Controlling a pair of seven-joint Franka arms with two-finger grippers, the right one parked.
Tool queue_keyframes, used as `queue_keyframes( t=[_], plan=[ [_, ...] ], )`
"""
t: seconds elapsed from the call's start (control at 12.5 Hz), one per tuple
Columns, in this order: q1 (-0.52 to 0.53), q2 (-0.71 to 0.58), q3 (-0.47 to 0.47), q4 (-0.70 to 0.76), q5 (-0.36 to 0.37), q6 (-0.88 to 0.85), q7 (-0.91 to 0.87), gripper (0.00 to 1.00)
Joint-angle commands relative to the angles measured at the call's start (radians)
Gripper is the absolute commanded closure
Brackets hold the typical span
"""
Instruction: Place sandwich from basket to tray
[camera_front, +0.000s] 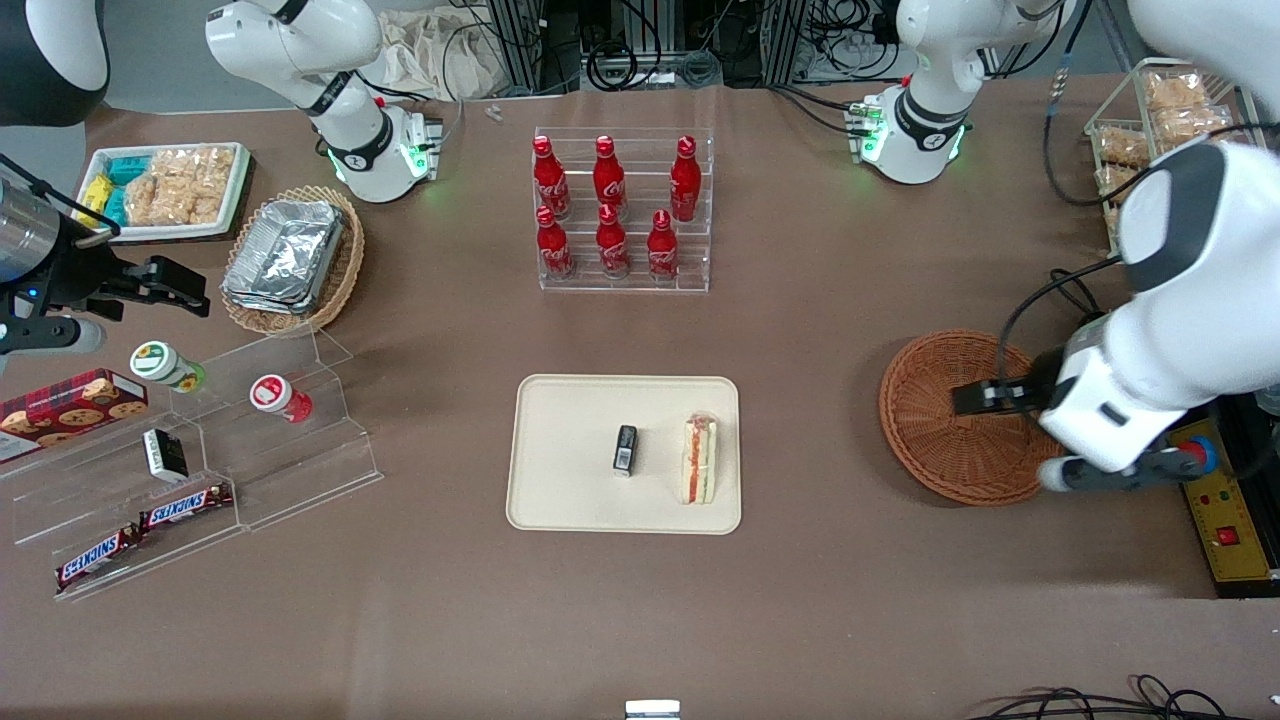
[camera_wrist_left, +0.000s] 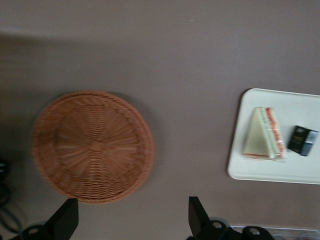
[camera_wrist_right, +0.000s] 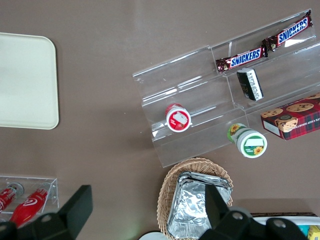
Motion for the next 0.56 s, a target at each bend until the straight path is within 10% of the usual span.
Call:
queue_keyframes(
  t=[0.0,0.16,0.48],
  plan=[
    [-0.150,-0.180,0.199,-0.256,-0.025,0.103,0.086,0.02],
    [-0.180,-0.286,0.230,-0.472,-0.020,0.269,0.103,0.02],
    [-0.181,-0.195,0.227,-0.317,-0.014,0.129,0.113,0.01]
  ],
)
